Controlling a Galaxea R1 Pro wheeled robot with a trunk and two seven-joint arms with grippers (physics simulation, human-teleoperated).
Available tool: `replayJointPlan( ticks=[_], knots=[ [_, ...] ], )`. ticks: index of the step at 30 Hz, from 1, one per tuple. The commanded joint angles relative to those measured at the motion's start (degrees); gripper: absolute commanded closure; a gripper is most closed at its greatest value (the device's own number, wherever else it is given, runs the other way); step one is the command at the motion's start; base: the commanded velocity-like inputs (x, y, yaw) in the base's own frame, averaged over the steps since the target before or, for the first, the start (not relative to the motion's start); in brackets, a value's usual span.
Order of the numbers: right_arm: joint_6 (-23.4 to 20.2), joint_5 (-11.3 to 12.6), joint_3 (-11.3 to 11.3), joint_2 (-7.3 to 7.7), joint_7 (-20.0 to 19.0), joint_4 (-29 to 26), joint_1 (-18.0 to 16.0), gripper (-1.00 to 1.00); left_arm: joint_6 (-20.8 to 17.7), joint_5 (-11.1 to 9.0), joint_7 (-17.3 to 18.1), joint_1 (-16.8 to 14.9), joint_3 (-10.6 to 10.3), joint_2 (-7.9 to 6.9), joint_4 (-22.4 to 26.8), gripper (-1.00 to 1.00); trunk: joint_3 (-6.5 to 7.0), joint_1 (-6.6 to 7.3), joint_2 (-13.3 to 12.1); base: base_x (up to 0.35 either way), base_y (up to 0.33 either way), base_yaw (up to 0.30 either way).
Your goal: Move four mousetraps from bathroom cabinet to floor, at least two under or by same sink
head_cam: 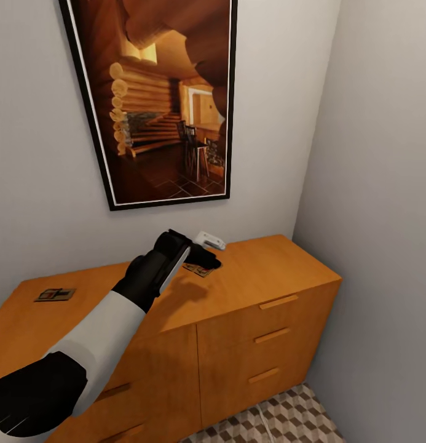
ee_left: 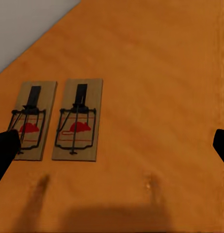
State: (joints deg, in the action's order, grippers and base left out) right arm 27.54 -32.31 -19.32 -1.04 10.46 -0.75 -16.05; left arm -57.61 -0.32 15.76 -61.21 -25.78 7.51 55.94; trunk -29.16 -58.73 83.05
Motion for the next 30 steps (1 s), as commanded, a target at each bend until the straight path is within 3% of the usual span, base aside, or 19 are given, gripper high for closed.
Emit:
replayJointPlan(
  ticks=[1, 7, 30],
  knots=[
    [0.10, -0.39, -0.28, -0.01, 0.17, 0.05, -0.04, 1.00, -0.23, 0.04, 1.21, -0.05, -0.07, -0.02, 0.10, -1.00, -0.06, 0.00, 0.03, 0.000, 0.000, 0.000],
    [-0.72, -0.39, -0.22, -0.01, 0.14, 0.05, -0.04, 1.00, -0.22, 0.05, 3.51, -0.05, -0.13, -0.07, 0.35, -1.00, -0.06, 0.00, 0.03, 0.000, 0.000, 0.000],
    [-1.03, -0.39, -0.24, -0.02, 0.17, 0.05, -0.04, 1.00, -0.22, 0.05, 4.95, -0.05, -0.03, -0.35, 1.16, -1.00, -0.06, 0.00, 0.03, 0.000, 0.000, 0.000]
  ],
)
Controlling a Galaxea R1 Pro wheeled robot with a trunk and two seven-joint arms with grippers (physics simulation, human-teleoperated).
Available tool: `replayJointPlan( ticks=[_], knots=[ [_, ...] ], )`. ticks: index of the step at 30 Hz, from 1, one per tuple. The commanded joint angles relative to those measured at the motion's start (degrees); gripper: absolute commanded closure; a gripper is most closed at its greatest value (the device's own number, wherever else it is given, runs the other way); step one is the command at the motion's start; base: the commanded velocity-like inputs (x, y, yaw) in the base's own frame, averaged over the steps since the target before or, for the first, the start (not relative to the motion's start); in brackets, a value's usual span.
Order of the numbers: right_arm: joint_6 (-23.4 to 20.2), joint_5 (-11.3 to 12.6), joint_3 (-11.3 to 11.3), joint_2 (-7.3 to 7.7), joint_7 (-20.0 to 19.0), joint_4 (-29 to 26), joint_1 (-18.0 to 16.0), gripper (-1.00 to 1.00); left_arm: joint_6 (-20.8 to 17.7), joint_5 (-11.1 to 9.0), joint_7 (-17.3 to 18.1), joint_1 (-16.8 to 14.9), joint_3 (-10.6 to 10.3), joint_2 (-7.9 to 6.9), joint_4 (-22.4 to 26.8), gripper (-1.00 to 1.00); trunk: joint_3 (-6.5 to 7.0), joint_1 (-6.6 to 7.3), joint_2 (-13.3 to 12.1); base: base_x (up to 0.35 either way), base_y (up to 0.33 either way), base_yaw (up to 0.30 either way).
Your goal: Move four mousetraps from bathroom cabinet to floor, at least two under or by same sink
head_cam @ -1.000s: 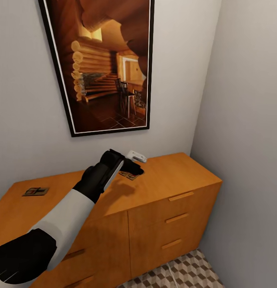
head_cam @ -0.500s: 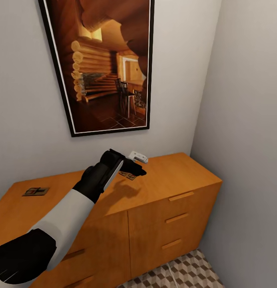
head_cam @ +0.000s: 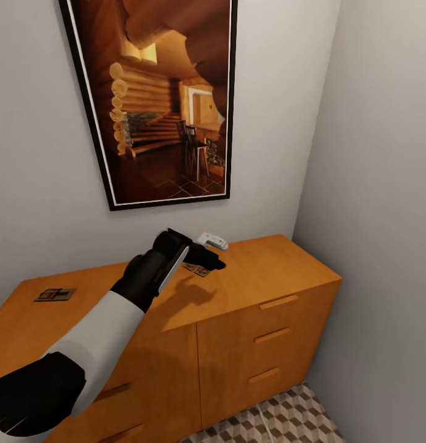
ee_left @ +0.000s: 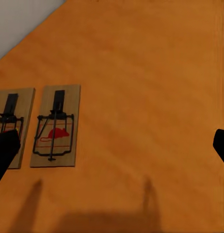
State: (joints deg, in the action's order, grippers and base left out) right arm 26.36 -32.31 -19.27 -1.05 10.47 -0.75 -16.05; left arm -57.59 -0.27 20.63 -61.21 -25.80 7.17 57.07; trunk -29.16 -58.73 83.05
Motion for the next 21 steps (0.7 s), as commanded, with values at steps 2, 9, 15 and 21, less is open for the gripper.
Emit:
replayJointPlan(
  ticks=[2, 9, 15, 21],
  knots=[
    [0.17, -0.39, -0.31, -0.01, 0.16, 0.05, -0.02, 1.00, -0.25, 0.02, 1.93, -0.05, 0.04, -0.25, 0.34, -1.00, -0.06, 0.00, 0.03, 0.000, 0.000, 0.000],
    [0.09, -0.39, -0.33, -0.01, 0.14, 0.05, -0.04, 1.00, -0.17, 0.15, 7.88, -0.05, 0.26, -1.69, 1.46, -1.00, -0.06, 0.00, 0.03, 0.000, 0.000, 0.000],
    [-0.28, -0.39, -0.33, -0.01, 0.10, 0.05, -0.03, 1.00, -0.18, 0.18, 9.15, -0.05, 0.30, -2.26, 2.09, -1.00, -0.06, 0.00, 0.03, 0.000, 0.000, 0.000],
    [-0.40, -0.39, -0.33, -0.01, 0.08, 0.05, -0.03, 1.00, -0.18, 0.14, 9.40, -0.05, 0.31, -2.40, 2.49, -1.00, -0.06, 0.00, 0.03, 0.000, 0.000, 0.000]
  ],
)
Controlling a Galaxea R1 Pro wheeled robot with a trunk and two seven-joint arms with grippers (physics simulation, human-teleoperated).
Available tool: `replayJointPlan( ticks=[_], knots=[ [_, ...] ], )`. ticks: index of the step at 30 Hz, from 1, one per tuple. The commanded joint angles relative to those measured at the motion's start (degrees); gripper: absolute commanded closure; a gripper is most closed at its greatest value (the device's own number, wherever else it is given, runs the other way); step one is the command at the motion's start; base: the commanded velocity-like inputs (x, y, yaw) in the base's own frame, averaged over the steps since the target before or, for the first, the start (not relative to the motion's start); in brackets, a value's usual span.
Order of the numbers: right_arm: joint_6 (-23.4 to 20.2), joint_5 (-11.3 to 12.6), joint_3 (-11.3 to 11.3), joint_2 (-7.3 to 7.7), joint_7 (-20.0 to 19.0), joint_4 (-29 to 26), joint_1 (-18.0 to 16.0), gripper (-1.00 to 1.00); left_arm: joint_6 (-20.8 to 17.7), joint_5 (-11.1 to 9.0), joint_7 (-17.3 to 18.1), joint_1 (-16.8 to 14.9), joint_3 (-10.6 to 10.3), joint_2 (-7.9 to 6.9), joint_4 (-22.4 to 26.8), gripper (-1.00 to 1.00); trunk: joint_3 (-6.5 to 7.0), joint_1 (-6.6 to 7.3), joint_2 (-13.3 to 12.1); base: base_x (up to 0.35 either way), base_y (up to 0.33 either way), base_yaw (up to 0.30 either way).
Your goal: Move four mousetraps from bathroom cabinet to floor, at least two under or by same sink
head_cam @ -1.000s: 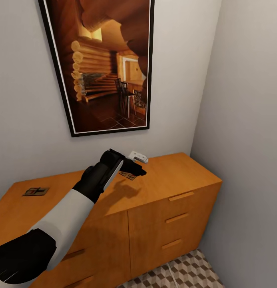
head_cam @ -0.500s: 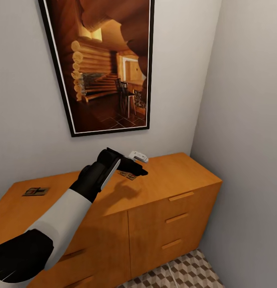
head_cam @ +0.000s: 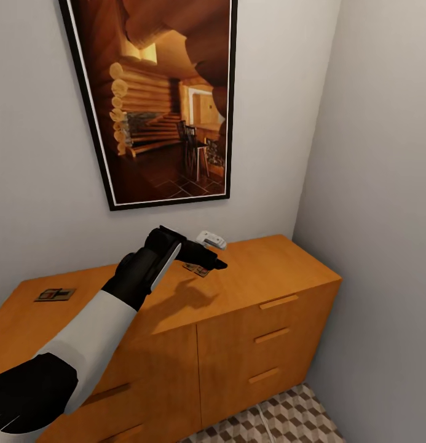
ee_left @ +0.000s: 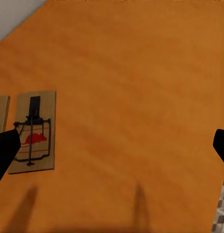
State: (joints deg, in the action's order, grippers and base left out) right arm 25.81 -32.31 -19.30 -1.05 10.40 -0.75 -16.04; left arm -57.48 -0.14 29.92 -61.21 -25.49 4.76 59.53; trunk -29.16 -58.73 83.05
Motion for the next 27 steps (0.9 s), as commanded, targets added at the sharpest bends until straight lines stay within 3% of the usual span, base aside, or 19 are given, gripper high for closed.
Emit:
replayJointPlan(
  ticks=[1, 7, 15, 27],
  knots=[
    [0.15, -0.39, -0.30, -0.01, 0.17, 0.05, -0.04, 1.00, -0.30, 0.00, 0.13, -0.05, 0.00, -0.02, 0.05, -1.00, -0.06, 0.00, 0.03, 0.000, 0.000, 0.000],
    [0.13, -0.39, -0.30, -0.01, 0.16, 0.05, -0.05, 1.00, -0.28, -0.03, 1.00, -0.05, 0.09, -0.14, 0.15, -1.00, -0.06, 0.00, 0.03, 0.000, 0.000, 0.000],
    [0.12, -0.39, -0.30, -0.01, 0.16, 0.05, -0.05, 1.00, -0.27, -0.04, 2.64, -0.05, 3.55, -0.19, 0.79, -1.00, -0.06, 0.00, 0.03, 0.000, 0.000, 0.000],
    [0.12, -0.39, -0.30, -0.01, 0.23, 0.05, -0.05, 1.00, -0.27, -0.04, 2.77, -0.05, 4.25, -0.19, 0.85, -1.00, -0.06, 0.00, 0.03, 0.000, 0.000, 0.000]
  ],
)
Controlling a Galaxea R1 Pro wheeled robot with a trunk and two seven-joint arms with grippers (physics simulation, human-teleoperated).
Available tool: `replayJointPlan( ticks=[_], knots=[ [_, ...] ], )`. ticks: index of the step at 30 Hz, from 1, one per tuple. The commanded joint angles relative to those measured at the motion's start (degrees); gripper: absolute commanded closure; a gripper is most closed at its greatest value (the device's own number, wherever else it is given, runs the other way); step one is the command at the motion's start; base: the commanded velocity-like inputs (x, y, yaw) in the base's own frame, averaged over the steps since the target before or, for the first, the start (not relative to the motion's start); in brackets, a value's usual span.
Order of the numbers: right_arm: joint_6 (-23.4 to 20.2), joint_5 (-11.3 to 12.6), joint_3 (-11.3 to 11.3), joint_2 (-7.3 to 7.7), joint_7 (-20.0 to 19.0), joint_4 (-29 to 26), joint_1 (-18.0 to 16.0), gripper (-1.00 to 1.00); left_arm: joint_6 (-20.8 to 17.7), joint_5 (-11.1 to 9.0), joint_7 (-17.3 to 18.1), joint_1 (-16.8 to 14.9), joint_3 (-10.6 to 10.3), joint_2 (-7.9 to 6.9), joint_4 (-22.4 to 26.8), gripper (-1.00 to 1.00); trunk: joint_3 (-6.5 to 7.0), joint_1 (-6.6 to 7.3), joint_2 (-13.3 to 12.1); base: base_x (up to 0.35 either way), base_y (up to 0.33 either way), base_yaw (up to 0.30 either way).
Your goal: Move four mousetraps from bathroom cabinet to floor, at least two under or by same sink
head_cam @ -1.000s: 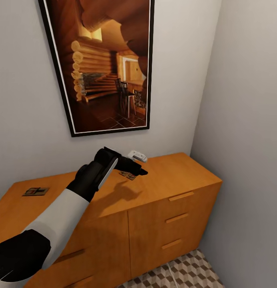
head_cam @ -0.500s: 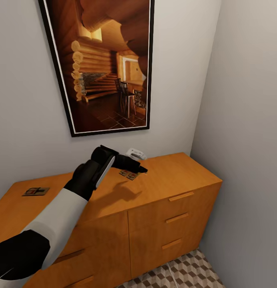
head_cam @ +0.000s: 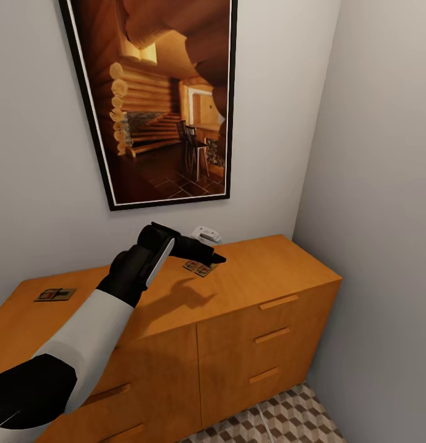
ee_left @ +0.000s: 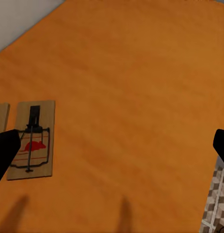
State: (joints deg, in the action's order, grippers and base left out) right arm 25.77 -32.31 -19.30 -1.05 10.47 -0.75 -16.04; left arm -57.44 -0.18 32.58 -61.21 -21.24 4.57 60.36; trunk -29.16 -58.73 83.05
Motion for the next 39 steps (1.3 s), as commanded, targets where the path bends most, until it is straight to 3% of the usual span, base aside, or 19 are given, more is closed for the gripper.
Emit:
replayJointPlan(
  ticks=[1, 8, 15, 26, 39],
  knots=[
    [0.15, -0.39, -0.30, -0.01, 0.16, 0.05, -0.04, 1.00, -0.30, 0.00, 0.08, -0.05, 0.03, 0.00, 0.01, -1.00, -0.06, 0.00, 0.03, 0.000, 0.000, 0.000],
    [0.15, -0.39, -0.30, -0.01, 0.16, 0.05, -0.04, 1.00, -0.15, 0.07, 0.04, -0.05, 0.09, -0.02, -0.27, -1.00, -0.06, 0.00, 0.03, 0.000, 0.000, 0.000],
    [0.15, -0.39, -0.30, 0.06, 0.16, 0.05, -0.01, 1.00, 2.96, 0.09, -0.13, -0.05, 0.75, -1.00, -0.68, -1.00, -0.06, 0.00, 0.03, 0.000, 0.000, 0.000],
    [0.15, -0.39, -0.30, 0.03, 0.16, 0.05, -0.04, 1.00, 3.74, 0.17, -0.26, -0.05, 0.85, -2.24, -0.78, -1.00, -0.06, 0.00, 0.03, 0.000, 0.000, 0.000],
    [-0.19, -0.39, -0.30, 0.03, 0.11, 0.05, -0.03, 1.00, 3.83, 0.26, -0.32, -0.05, 0.85, -2.28, -1.52, -1.00, -0.46, 0.00, 0.03, 0.000, 0.000, 0.000]
  ],
)
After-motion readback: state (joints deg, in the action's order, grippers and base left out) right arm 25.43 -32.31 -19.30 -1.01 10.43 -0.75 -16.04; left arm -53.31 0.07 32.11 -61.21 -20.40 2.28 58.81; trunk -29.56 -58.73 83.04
